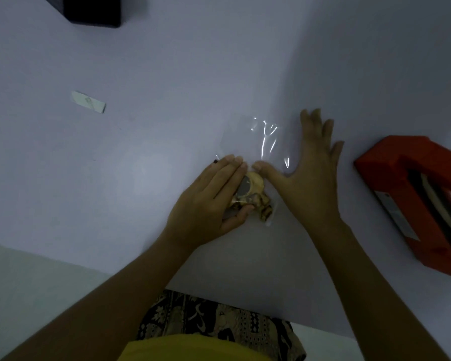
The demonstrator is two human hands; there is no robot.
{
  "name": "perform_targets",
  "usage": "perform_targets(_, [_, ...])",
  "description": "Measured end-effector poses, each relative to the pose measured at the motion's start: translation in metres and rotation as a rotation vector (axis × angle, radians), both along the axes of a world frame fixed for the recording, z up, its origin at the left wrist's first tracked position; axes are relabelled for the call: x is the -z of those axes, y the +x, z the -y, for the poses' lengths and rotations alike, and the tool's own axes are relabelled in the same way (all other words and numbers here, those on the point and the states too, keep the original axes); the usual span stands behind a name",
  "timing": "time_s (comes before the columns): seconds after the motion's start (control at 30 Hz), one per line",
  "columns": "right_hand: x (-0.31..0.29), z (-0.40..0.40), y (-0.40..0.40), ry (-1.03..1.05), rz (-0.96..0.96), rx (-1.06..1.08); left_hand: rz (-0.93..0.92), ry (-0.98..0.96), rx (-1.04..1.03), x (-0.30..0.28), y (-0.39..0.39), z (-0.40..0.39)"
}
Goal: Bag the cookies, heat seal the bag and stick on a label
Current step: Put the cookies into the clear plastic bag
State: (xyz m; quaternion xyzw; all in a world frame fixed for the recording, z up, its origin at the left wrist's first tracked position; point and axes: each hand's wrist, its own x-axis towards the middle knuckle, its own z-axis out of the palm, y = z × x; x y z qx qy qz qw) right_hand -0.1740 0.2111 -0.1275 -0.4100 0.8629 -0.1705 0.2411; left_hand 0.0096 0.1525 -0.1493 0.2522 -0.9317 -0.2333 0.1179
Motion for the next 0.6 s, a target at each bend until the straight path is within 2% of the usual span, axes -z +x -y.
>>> perform_targets(0.27, [-0.006,-0.023,-0.018,-0.005,0.046,0.038,0.006,-0.017,-0.002,0.000,-0.001,-0.001])
perform_targets(0.33, [-0.009,-0.021,-0.019,-0.050,-0.025,-0.108,0.006,-0.019,-0.005,-0.001,-0.001,-0.001])
perform_targets(0.47, [0.003,-0.019,-0.014,-0.222,-0.277,-0.575,0.008,-0.018,0.003,0.000,0.000,-0.001])
perform_targets(0.6, [0.015,-0.026,-0.029,-0.193,-0.277,-0.736,0.003,-0.019,-0.005,0.000,-0.001,-0.001])
